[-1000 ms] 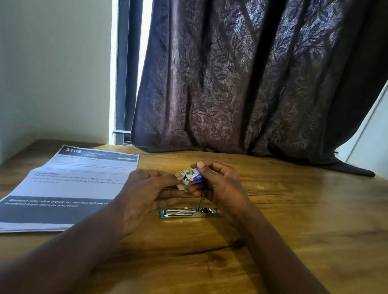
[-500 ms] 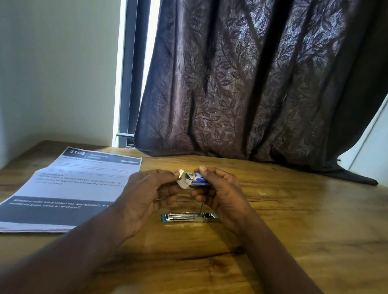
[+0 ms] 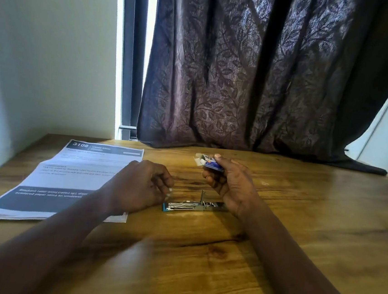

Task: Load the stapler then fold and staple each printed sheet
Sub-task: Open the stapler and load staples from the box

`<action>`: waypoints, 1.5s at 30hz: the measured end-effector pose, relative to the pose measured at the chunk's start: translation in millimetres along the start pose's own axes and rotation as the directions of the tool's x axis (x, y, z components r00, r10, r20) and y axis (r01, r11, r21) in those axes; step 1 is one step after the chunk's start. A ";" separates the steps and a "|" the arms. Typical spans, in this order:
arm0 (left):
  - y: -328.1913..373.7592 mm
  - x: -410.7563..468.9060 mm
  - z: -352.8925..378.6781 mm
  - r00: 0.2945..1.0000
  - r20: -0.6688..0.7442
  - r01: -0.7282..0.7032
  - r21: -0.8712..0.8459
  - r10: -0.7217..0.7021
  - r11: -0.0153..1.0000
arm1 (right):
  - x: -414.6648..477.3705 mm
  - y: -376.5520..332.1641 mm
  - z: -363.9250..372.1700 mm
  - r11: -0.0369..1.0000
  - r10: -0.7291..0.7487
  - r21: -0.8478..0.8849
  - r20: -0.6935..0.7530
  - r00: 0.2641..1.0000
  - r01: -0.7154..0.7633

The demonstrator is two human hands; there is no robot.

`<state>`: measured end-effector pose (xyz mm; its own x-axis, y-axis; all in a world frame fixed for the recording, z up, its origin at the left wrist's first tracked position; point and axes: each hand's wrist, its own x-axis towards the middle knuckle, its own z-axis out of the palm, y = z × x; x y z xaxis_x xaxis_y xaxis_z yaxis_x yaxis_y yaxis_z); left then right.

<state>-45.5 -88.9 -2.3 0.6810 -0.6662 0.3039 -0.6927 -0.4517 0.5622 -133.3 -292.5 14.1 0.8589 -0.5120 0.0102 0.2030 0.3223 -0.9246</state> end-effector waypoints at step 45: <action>-15.3 23.9 5.9 0.999 0.046 -0.010 0.272 -0.003 0.962 | 0.8 2.7 4.0 0.971 -0.059 -0.234 -0.026 0.998 0.051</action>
<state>-20.0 -101.4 -8.2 0.6714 -0.6914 0.2669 -0.7378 -0.5896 0.3287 -130.3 -288.9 13.2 0.8326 -0.5511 0.0549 0.1313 0.1002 -0.9863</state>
